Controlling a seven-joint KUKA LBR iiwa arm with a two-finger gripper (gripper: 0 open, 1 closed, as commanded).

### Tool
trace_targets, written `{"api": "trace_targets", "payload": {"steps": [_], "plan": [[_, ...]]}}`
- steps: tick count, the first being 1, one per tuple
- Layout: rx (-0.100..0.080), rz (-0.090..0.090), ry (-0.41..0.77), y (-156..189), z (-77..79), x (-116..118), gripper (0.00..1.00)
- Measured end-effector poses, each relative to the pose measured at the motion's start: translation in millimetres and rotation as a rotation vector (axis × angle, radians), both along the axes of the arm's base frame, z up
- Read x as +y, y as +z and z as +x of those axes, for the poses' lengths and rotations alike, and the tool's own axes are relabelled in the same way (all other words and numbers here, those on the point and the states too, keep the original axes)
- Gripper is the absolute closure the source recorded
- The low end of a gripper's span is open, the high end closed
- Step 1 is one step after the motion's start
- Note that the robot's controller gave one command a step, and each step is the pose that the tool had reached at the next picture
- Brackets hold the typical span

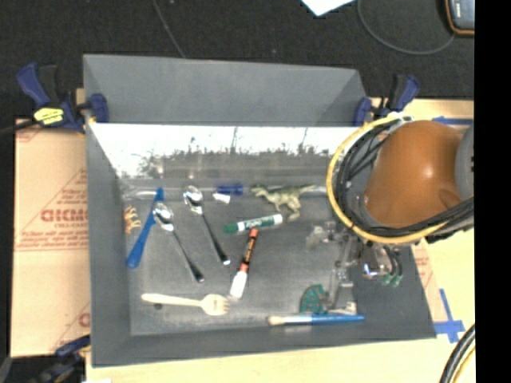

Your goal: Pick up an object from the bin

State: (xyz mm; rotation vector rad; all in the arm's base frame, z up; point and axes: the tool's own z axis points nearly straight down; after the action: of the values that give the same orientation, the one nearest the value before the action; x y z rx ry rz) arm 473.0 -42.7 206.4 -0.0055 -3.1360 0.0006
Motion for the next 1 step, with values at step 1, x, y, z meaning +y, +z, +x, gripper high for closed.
{"api": "trace_targets", "payload": {"steps": [1], "plan": [[-0.008,-0.001,0.003,3.7,1.8,0.0,0.0]]}}
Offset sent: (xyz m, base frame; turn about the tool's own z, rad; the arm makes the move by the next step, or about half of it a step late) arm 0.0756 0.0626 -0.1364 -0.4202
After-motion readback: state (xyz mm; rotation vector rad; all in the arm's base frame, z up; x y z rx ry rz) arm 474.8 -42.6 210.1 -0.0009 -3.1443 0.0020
